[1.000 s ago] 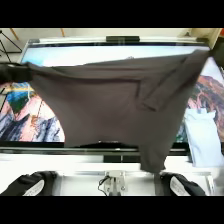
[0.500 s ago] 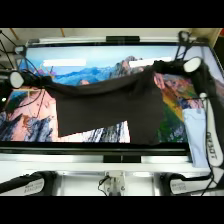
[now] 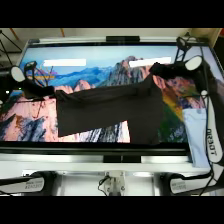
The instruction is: Fold the shirts.
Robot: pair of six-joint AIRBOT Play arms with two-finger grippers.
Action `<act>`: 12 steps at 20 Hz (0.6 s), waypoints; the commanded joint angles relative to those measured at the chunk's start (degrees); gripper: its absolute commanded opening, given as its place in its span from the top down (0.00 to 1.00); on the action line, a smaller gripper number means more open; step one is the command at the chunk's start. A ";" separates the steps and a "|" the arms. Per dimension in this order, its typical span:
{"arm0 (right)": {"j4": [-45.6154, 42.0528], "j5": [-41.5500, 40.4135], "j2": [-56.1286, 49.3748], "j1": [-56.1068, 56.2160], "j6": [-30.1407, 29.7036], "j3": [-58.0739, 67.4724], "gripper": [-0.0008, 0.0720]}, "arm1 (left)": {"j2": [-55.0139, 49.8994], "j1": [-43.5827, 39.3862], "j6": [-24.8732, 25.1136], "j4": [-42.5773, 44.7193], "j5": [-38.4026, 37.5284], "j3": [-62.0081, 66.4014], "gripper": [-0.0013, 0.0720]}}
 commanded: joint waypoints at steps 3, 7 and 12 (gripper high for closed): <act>-7.52 30.97 3.10 -7.54 -2.60 -0.76 0.22 | 10.08 11.34 9.77 -10.56 -7.96 -17.66 0.11; -4.61 34.01 4.39 -9.64 -2.38 -5.20 0.22 | 16.83 21.27 18.51 -26.34 3.39 -38.38 0.11; -4.11 31.45 4.39 -8.50 -1.77 -5.31 0.22 | 14.95 21.55 20.87 -31.06 13.75 -46.03 0.11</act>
